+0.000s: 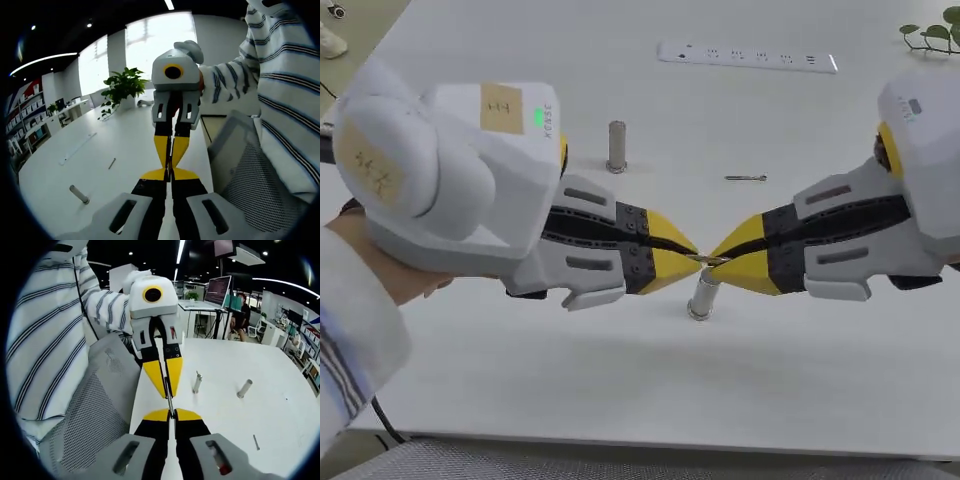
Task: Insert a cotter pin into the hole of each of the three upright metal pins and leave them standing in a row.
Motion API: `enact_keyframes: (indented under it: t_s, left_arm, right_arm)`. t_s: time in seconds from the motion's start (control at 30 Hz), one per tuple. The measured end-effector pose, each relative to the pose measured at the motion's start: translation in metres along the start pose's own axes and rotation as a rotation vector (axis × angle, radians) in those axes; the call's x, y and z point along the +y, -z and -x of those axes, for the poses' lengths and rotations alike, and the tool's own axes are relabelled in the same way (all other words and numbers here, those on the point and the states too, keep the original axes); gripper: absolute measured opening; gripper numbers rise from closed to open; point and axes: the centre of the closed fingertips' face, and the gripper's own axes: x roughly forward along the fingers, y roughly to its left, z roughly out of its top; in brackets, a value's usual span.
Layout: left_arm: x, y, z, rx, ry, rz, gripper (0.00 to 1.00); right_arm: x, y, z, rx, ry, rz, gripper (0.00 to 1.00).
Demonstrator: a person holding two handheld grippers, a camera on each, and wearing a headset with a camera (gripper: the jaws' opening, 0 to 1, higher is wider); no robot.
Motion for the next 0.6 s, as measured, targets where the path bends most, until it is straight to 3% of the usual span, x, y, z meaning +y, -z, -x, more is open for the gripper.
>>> enact_keyframes:
  t_s: [0.33, 0.6]
  left_arm:
    - [-0.002, 0.004, -0.005, 0.016, 0.018, -0.003, 0.00]
    - [0.000, 0.005, -0.010, 0.017, 0.019, 0.007, 0.04]
  right_arm:
    - [0.000, 0.003, 0.007, 0.014, -0.007, 0.003, 0.00]
    - [-0.003, 0.011, 0.013, 0.020, 0.024, 0.003, 0.00]
